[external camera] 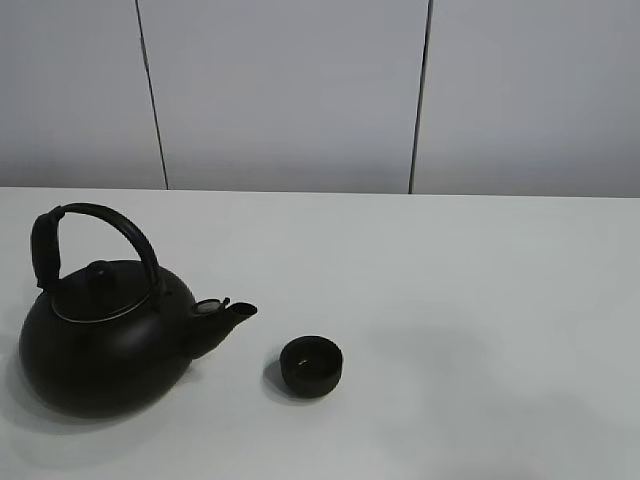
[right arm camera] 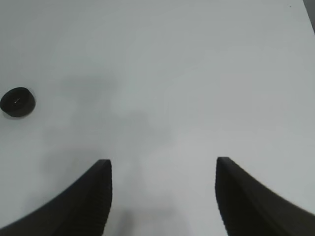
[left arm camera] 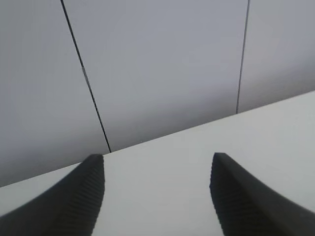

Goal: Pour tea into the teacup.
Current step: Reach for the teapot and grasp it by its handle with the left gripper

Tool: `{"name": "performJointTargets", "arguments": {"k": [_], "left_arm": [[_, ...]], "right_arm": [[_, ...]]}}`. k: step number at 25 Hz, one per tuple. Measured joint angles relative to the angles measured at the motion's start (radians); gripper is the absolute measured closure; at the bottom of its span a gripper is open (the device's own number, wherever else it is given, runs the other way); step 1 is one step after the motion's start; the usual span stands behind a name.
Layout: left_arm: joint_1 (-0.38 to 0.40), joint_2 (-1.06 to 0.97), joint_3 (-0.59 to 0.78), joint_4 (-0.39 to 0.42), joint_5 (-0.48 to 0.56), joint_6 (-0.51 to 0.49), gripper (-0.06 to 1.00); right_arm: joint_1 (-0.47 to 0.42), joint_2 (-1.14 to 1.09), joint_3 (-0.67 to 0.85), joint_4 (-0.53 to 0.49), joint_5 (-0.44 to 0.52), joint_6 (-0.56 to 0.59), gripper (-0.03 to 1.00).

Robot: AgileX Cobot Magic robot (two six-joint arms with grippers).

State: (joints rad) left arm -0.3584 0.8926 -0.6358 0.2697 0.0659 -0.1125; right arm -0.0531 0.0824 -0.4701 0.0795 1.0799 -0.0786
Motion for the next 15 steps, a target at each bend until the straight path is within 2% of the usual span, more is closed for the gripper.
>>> {"name": "performJointTargets", "arguments": {"k": [2, 6, 11, 15], "left_arm": [[0.000, -0.010, 0.126, 0.076, -0.129, -0.046, 0.49], [0.000, 0.027, 0.281, 0.102, -0.277, -0.100, 0.49], [0.019, 0.141, 0.352, 0.110, -0.369, -0.101, 0.49], [0.115, 0.231, 0.368, 0.115, -0.474, -0.101, 0.49]], "right_arm": [[0.000, 0.000, 0.000, 0.000, 0.000, 0.000, 0.54], [0.000, 0.000, 0.000, 0.000, 0.000, 0.000, 0.54], [0.000, 0.000, 0.000, 0.000, 0.000, 0.000, 0.54], [0.000, 0.000, 0.000, 0.000, 0.000, 0.000, 0.54]]}}
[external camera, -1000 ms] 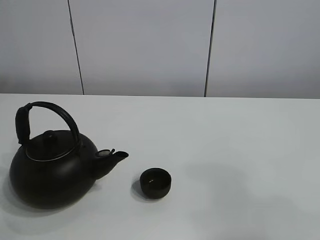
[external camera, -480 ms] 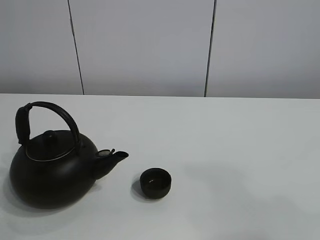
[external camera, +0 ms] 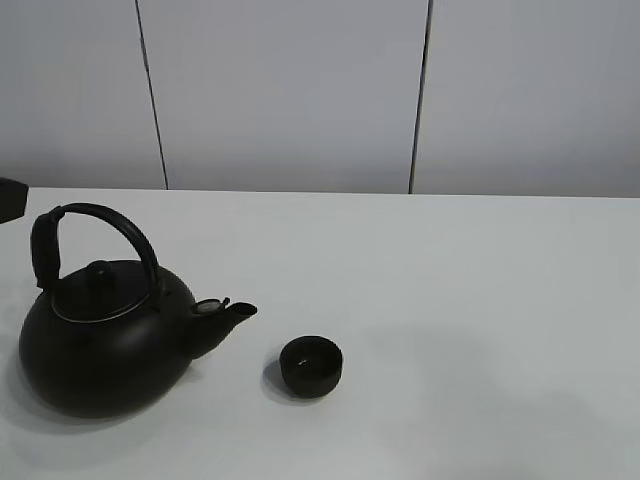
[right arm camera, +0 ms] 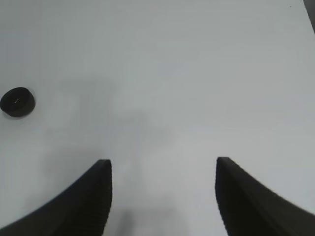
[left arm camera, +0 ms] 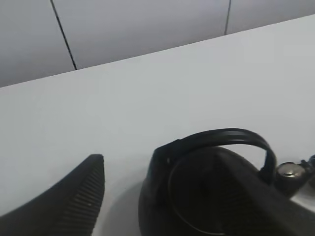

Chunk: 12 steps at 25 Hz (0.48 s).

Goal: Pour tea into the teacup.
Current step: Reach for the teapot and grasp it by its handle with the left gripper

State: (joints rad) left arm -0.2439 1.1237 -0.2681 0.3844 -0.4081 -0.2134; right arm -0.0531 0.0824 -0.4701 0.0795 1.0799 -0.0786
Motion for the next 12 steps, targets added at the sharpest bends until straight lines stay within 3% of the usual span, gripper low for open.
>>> {"name": "performJointTargets", "arguments": {"k": [9, 12], "left_arm": [[0.176, 0.197, 0.056, 0.193, -0.310, -0.041, 0.49], [0.206, 0.270, 0.057, 0.214, -0.415, -0.037, 0.49]], "right_arm": [[0.000, 0.000, 0.000, 0.000, 0.001, 0.000, 0.54], [0.000, 0.000, 0.000, 0.000, 0.001, 0.000, 0.54]]}}
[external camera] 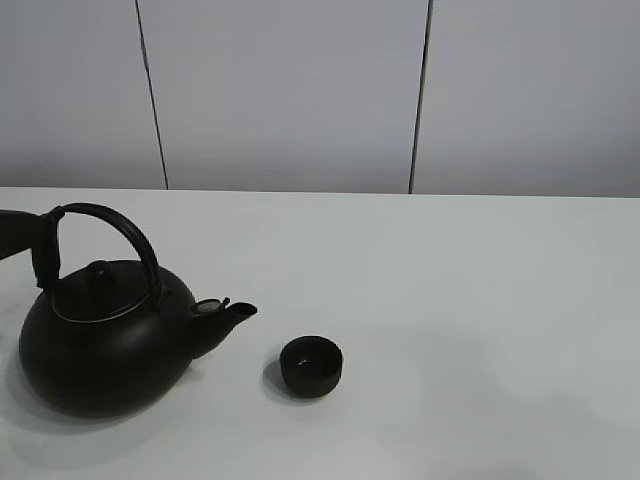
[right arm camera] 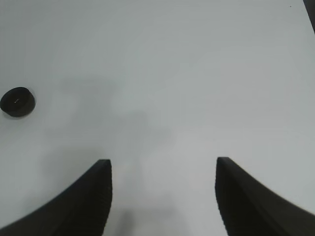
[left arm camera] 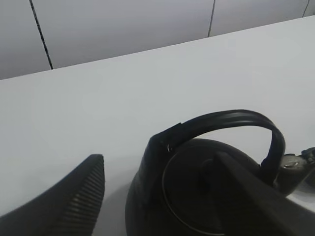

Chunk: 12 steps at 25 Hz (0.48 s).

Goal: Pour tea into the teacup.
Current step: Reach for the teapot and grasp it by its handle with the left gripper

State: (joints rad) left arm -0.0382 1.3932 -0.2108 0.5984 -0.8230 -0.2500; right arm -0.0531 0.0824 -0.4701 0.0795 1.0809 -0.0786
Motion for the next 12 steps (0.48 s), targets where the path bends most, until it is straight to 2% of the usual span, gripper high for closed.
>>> {"name": "performJointTargets", "arguments": {"k": [7, 12], "left_arm": [[0.010, 0.219, -0.001, -0.004, -0.184, 0.051, 0.49], [0.010, 0.341, -0.025, -0.051, -0.304, 0.113, 0.49]], "right_arm": [[0.000, 0.000, 0.000, 0.000, 0.000, 0.000, 0.54], [0.000, 0.000, 0.000, 0.000, 0.000, 0.000, 0.54]]}}
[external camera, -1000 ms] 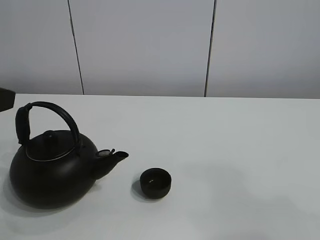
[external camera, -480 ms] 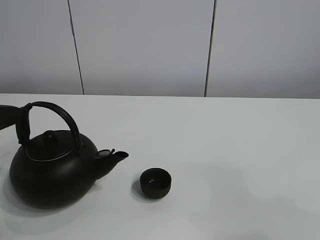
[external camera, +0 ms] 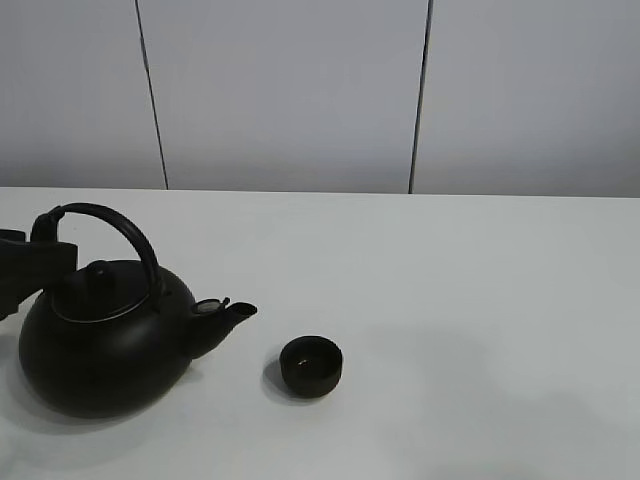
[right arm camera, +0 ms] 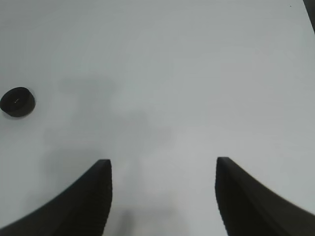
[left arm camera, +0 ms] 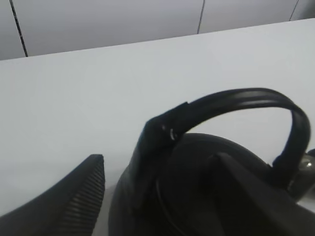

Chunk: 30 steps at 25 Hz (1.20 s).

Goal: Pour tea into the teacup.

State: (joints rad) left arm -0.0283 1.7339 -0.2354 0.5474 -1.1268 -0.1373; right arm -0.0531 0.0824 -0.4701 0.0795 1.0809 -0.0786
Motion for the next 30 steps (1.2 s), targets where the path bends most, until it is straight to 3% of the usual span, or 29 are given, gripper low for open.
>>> {"name": "performJointTargets", "arguments": {"k": [8, 16, 19, 30], "left_arm": [[0.000, 0.040, -0.075, -0.025, -0.007, 0.011, 0.50], [0.000, 0.044, -0.085, -0.003, 0.006, 0.014, 0.64], [0.000, 0.044, -0.085, 0.004, 0.008, 0.027, 0.77], [0.000, 0.031, -0.088, -0.011, 0.028, 0.034, 0.78]], "right_arm": [[0.000, 0.000, 0.000, 0.000, 0.000, 0.000, 0.54], [0.000, 0.000, 0.000, 0.000, -0.001, 0.000, 0.54], [0.000, 0.000, 0.000, 0.000, -0.001, 0.000, 0.54], [0.000, 0.000, 0.000, 0.000, -0.001, 0.000, 0.54]]}}
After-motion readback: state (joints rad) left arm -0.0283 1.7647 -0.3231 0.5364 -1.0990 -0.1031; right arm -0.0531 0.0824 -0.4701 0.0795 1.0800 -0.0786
